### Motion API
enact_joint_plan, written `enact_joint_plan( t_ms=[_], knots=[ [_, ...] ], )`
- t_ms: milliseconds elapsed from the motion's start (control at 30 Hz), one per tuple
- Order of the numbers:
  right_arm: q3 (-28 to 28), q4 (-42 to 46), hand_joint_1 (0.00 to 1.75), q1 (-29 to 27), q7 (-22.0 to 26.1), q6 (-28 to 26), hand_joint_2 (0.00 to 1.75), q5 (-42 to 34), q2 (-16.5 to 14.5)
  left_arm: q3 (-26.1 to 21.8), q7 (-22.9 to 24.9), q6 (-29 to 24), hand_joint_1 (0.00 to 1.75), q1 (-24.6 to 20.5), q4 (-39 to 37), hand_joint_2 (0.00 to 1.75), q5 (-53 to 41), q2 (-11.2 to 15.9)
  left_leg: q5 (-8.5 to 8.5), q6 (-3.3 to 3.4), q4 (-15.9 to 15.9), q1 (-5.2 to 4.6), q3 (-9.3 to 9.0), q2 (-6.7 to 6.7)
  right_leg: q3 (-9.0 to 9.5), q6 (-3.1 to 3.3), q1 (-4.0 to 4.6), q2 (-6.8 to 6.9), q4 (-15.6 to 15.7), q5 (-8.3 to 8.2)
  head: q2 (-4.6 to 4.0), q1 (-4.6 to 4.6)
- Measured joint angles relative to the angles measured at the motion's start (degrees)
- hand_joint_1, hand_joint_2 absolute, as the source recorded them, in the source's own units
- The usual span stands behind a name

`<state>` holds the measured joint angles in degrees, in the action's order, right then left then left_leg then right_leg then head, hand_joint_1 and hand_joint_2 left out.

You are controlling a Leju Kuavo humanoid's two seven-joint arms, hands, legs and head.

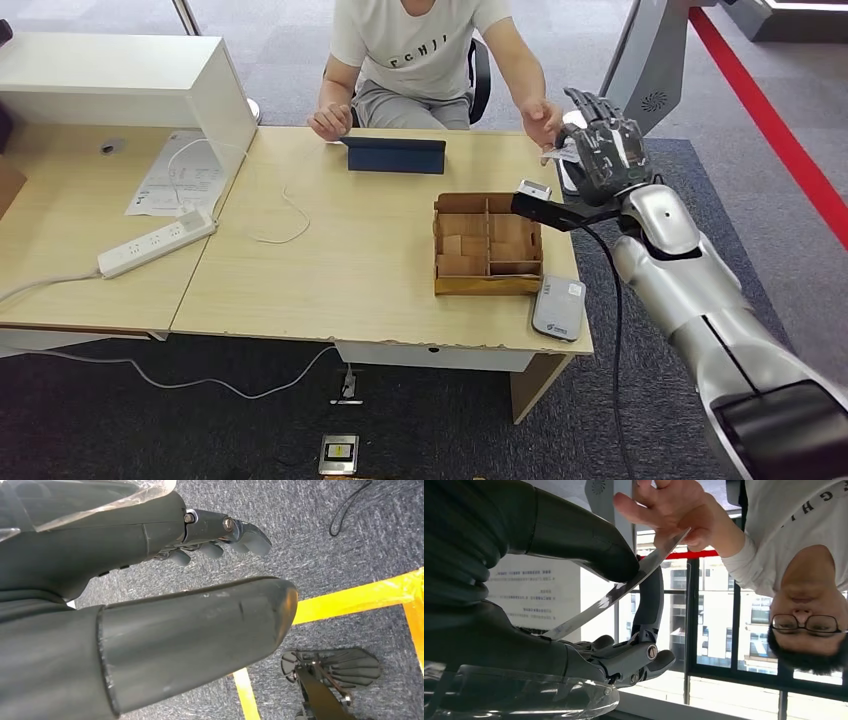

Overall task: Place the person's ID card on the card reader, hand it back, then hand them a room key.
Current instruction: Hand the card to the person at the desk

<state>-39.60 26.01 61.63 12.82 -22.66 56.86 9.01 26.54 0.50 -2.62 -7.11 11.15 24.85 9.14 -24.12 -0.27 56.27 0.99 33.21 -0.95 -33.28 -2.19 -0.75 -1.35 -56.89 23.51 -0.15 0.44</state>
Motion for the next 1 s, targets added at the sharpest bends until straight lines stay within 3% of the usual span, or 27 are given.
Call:
enact_joint_plan(
  t_ms=[333, 833, 900, 967, 1000],
  knots=[
    [-3.09, -2.46, 1.75, 2.3, -3.01, 0.81, 1.75, 2.32, -6.25, 1.12, -0.24, -1.63, 0.0, 0.07, 0.0, 0.0, 0.52, -1.11, 0.0, 0.0, 0.0, -0.01, -0.01, -0.02, 0.0, 0.0, -0.01, 0.01, 0.01, 0.0, 0.0, 0.0],
    [-4.95, -5.63, 1.71, 2.98, -4.61, 1.74, 1.75, 3.4, -8.57, 1.15, 0.26, -3.31, 0.0, 0.25, 0.0, 0.0, 1.82, -2.58, 0.0, 0.0, 0.0, 0.0, -0.01, -0.03, -0.01, 0.0, 0.0, 0.01, 0.01, 0.0, 0.0, 0.0],
    [-5.1, -5.97, 0.84, 2.98, -4.87, 1.81, 1.75, 3.48, -8.57, 1.15, 0.41, -3.62, 0.0, 0.28, 0.0, 0.0, 2.03, -2.72, 0.0, 0.0, 0.0, -0.01, -0.01, -0.03, -0.01, 0.0, -0.01, 0.01, 0.01, 0.0, 0.0, 0.0],
    [-5.26, -6.3, 0.0, 2.98, -5.15, 1.84, 0.87, 3.6, -8.56, 1.15, 0.67, -3.91, 0.0, 0.29, 0.0, 0.0, 2.24, -2.84, 0.0, 0.0, 0.0, -0.01, -0.01, -0.03, -0.01, 0.0, -0.01, 0.01, 0.01, 0.0, 0.0, 0.0],
    [-5.34, -6.46, 0.0, 2.97, -5.14, 1.81, 0.44, 3.55, -8.55, 1.15, 0.77, -4.03, 0.0, 0.29, 0.0, 0.0, 2.32, -2.89, 0.0, 0.0, 0.0, -0.01, -0.01, -0.03, -0.02, 0.0, -0.01, 0.01, 0.01, 0.0, 0.0, -0.01]
  ],
)
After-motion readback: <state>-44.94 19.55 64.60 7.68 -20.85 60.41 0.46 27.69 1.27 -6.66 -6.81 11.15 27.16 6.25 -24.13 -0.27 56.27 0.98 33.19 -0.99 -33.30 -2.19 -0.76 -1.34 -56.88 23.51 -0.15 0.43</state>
